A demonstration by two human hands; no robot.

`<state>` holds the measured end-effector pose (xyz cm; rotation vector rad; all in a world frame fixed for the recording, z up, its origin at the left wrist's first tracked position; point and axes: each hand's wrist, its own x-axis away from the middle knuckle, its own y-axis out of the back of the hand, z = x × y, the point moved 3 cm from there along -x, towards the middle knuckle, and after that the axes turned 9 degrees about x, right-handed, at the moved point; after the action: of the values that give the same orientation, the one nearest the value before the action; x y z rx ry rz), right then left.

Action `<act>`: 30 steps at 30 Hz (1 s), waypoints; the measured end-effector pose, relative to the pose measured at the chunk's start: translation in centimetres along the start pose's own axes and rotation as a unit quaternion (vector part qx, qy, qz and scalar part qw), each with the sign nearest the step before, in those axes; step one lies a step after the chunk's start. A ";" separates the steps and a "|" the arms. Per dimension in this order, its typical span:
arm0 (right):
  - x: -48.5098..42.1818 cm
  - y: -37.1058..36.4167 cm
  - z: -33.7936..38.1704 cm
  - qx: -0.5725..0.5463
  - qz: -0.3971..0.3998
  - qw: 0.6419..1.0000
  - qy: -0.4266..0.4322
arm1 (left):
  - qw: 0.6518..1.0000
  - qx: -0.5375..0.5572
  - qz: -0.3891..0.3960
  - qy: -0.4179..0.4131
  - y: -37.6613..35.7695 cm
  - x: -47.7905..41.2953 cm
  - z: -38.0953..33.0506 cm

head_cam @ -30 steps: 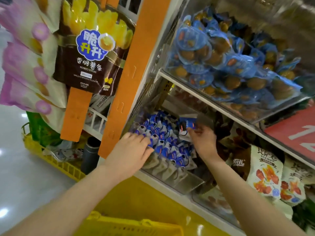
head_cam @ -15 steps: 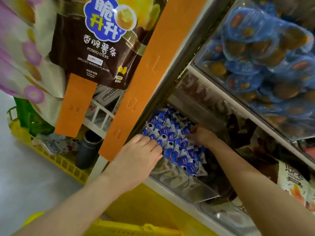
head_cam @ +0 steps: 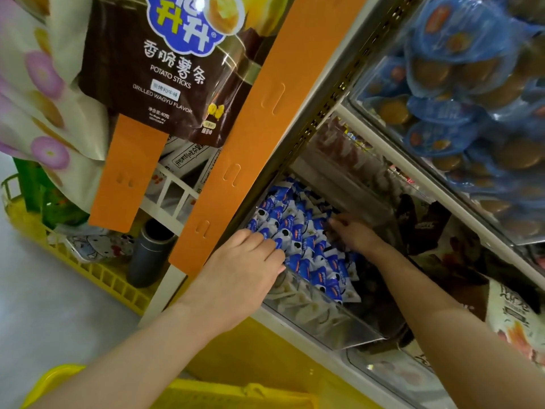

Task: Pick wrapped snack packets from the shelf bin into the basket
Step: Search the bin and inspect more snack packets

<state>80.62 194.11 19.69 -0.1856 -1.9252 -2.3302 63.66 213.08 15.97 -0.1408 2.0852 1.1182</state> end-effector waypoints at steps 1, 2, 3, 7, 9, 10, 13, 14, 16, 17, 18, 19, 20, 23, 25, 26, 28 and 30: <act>0.1 0.8 -0.2 -0.002 -0.020 1.000 -0.003 | 1.000 0.006 -0.001 0.000 0.0 0.0 0.1; 0.2 1.5 -0.5 0.018 -0.043 0.999 -0.006 | 1.000 0.011 -0.001 -0.002 0.0 0.0 0.2; 0.4 2.1 -0.9 0.057 -0.058 0.997 -0.009 | 1.000 0.016 0.001 -0.004 -0.1 0.0 0.2; 0.8 2.2 -2.2 0.169 -0.019 0.985 -0.018 | 0.999 0.031 -0.007 -0.014 0.0 0.0 0.4; 0.8 1.5 -2.2 0.189 0.016 0.981 -0.033 | 0.999 0.040 -0.012 -0.018 -0.1 0.0 0.5; 0.7 1.1 -2.1 0.180 0.029 0.982 -0.043 | 0.999 0.046 -0.015 -0.021 -0.1 0.1 0.5; 0.4 0.2 -2.0 0.111 0.030 0.990 -0.077 | 0.998 0.046 -0.013 -0.034 -0.2 0.1 0.7; 0.3 0.0 -2.0 0.089 0.027 0.992 -0.088 | 0.998 0.040 -0.015 -0.042 -0.2 0.1 0.8; 0.1 -0.3 -2.1 0.037 0.029 0.993 -0.109 | 0.998 0.033 -0.013 -0.052 -0.3 0.1 0.8; 0.1 -0.4 -2.2 0.008 0.029 0.992 -0.122 | 0.998 0.031 -0.008 -0.053 -0.3 0.1 0.9; 0.2 -0.4 -2.2 -0.013 0.030 0.990 -0.134 | 0.998 0.027 -0.002 -0.053 -0.3 0.1 0.9; 0.3 -0.4 -2.1 -0.017 0.029 0.990 -0.138 | 0.998 0.023 0.004 -0.055 -0.2 0.1 0.9; 0.4 -0.3 -2.1 0.000 0.024 0.991 -0.131 | 0.998 0.022 0.008 -0.057 0.0 0.0 0.9; 1.5 0.5 -1.3 0.094 -0.025 0.992 -0.076 | 0.998 0.022 0.009 -0.053 0.7 -0.2 0.9; 2.7 1.4 -0.6 0.129 -0.087 0.987 -0.025 | 0.999 0.014 0.026 -0.041 1.1 -0.2 0.6; 3.5 1.9 -0.2 0.146 -0.124 0.981 0.002 | 0.998 0.011 0.050 -0.028 1.2 -0.2 0.4; 5.0 3.1 0.8 0.152 -0.194 0.968 0.056 | 0.997 0.011 0.082 0.003 1.0 -0.1 0.3; 6.9 4.2 1.8 0.107 -0.246 0.958 0.104 | 0.994 0.034 0.096 0.039 1.2 -0.2 0.2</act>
<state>74.52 195.01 25.27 0.6011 -2.2881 -2.2522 63.41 213.90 16.85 0.0507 2.2406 1.1690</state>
